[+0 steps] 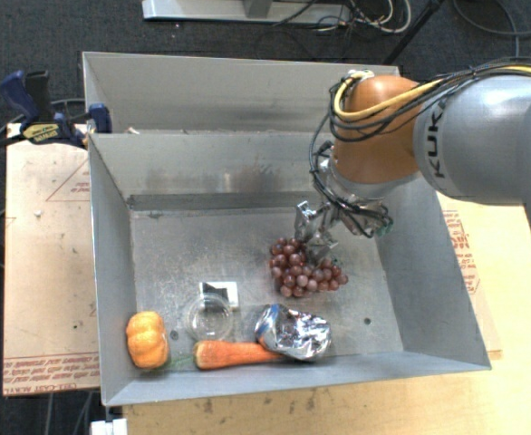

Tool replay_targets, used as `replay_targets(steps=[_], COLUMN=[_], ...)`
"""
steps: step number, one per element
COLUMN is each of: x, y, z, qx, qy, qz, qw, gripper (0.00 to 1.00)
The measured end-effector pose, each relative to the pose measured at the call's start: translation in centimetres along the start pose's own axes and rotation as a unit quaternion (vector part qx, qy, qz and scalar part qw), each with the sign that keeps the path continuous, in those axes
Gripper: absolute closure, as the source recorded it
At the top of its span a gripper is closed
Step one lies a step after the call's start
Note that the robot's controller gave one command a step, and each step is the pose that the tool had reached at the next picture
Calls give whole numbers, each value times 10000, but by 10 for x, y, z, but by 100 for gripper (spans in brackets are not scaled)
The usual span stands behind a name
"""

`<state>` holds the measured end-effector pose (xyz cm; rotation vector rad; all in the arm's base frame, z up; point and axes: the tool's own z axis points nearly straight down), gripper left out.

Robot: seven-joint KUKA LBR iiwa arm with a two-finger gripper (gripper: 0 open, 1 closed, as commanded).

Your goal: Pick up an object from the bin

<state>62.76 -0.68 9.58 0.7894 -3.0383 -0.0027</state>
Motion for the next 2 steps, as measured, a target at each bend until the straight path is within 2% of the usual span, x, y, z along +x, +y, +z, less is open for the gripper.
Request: replay_targets(steps=[2], x=[-1], y=[0], z=[-41], qx=[10], qy=[-22], qz=[-5], qw=[10000], gripper=[100])
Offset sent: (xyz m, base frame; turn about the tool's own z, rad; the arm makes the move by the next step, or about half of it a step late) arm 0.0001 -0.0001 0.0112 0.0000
